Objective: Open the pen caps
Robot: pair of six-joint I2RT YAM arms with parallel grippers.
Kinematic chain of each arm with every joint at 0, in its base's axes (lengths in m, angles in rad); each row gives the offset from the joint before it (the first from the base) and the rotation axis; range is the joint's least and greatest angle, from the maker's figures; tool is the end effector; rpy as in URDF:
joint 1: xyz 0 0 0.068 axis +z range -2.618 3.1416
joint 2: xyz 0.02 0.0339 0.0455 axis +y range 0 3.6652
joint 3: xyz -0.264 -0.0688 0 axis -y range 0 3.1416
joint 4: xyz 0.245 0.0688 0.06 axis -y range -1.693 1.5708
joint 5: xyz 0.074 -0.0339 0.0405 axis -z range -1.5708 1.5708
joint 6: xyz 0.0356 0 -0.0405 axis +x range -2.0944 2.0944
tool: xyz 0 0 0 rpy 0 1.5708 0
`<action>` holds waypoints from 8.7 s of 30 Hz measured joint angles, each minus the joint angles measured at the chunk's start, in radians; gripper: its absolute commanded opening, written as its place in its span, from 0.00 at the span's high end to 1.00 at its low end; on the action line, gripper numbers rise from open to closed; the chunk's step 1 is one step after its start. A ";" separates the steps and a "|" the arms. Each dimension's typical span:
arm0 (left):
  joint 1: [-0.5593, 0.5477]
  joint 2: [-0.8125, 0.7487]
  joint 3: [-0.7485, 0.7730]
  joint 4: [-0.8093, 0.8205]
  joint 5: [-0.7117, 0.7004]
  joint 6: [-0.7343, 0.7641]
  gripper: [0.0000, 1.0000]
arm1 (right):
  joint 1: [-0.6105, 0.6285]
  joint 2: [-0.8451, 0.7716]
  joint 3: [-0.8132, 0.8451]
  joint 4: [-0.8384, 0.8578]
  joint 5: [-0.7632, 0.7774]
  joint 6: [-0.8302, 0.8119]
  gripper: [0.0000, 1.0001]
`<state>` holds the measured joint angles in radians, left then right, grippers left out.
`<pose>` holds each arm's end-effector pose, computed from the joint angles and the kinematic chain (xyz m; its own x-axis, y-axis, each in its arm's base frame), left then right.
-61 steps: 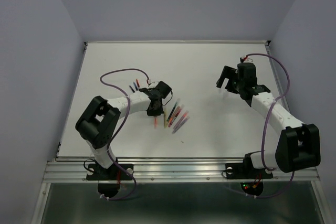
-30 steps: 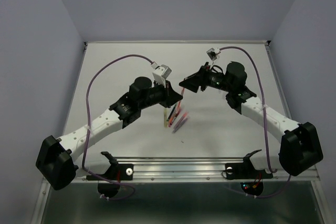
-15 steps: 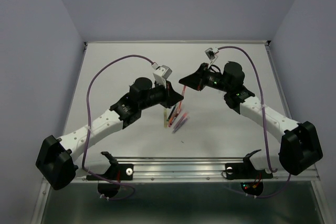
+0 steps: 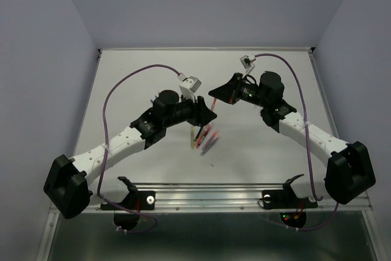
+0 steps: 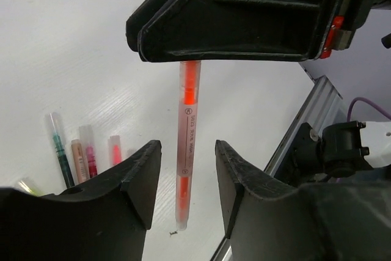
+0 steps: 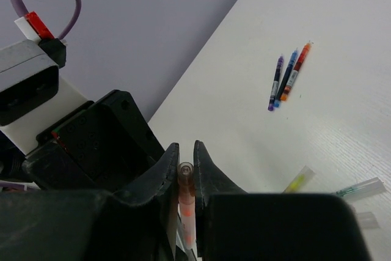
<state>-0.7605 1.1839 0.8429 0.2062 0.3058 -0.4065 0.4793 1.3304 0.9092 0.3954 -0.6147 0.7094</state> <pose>0.1943 -0.1996 0.3181 -0.4348 -0.1068 -0.8942 0.7638 0.4823 -0.4290 0.2641 0.1604 0.3218 -0.5960 0.2900 -0.7488 -0.6591 0.3560 0.6625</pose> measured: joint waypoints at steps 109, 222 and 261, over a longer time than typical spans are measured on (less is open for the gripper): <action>0.514 0.454 0.165 -0.507 -0.451 -0.317 0.01 | -0.202 0.033 0.071 -0.650 0.750 -0.355 0.00; -0.030 0.026 0.016 -0.045 -0.114 0.032 1.00 | -0.060 -0.048 -0.104 0.009 -0.157 -0.081 0.22; -0.028 -0.004 -0.042 0.053 -0.104 -0.002 1.00 | 0.059 -0.021 -0.078 -0.026 0.164 -0.006 0.99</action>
<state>-0.7887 1.1797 0.8013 0.2588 0.2016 -0.4080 0.5381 1.3090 0.8314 0.3691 -0.4507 0.7029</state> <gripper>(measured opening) 0.212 0.201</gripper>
